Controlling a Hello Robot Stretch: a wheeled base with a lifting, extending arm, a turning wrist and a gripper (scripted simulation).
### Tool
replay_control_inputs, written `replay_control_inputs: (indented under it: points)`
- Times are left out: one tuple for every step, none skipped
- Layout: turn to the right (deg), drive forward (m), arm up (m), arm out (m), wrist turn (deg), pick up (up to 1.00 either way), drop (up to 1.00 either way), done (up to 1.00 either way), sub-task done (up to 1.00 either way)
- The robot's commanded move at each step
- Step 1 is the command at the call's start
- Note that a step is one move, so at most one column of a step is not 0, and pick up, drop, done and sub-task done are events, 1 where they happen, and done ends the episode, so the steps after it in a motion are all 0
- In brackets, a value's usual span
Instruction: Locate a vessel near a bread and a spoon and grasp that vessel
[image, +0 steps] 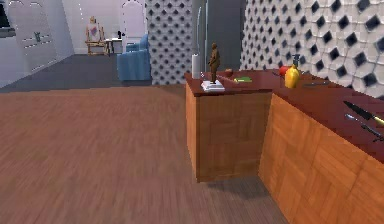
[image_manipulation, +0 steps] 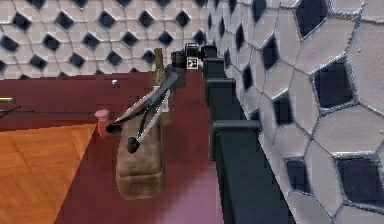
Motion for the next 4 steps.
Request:
replay_control_inputs:
  points:
    - [0.0, 0.00, 0.00, 0.00, 45.0, 0.00, 0.00, 0.00, 0.00]
    - [0.0, 0.00, 0.00, 0.00, 45.0, 0.00, 0.00, 0.00, 0.00]
    - [0.0, 0.00, 0.00, 0.00, 12.0, 0.00, 0.00, 0.00, 0.00]
    - [0.0, 0.00, 0.00, 0.00, 0.0, 1.00, 0.00, 0.00, 0.00]
